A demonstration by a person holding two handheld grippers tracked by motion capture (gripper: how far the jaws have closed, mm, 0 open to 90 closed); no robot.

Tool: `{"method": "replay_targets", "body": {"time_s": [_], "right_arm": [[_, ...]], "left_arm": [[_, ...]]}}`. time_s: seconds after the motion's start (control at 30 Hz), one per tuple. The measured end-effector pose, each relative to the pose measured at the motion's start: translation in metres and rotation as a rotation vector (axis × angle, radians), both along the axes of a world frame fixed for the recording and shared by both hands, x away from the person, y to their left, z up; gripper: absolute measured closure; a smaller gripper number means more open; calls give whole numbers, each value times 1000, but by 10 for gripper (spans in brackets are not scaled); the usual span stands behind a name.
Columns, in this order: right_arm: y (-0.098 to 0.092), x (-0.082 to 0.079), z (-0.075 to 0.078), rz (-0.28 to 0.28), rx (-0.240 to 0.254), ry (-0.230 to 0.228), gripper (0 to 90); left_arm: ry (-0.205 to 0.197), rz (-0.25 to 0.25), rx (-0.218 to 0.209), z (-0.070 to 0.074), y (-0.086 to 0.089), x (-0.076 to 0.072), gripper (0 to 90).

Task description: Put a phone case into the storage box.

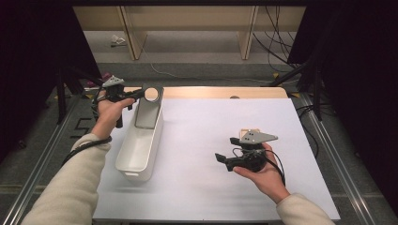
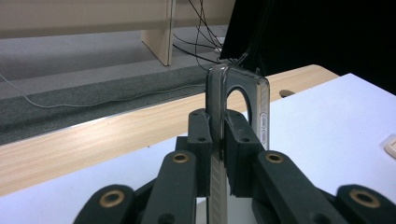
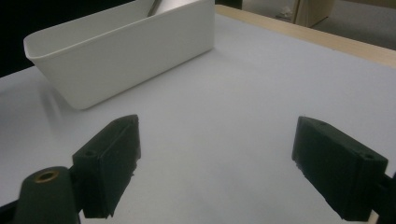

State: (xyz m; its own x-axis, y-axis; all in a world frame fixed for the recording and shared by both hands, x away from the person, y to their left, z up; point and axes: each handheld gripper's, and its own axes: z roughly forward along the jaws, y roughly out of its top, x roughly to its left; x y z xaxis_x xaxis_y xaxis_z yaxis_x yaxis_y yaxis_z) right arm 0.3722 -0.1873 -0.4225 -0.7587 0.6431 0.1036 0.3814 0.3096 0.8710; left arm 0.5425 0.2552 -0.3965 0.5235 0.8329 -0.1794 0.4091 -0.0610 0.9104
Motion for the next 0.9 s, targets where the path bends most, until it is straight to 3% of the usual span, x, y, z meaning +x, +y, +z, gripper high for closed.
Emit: {"method": "replay_targets", "body": {"time_s": [0.9], "right_arm": [[0, 0, -1, 3, 0, 5, 162]], "left_arm": [[37, 27, 4, -9, 6, 3, 796]]}}
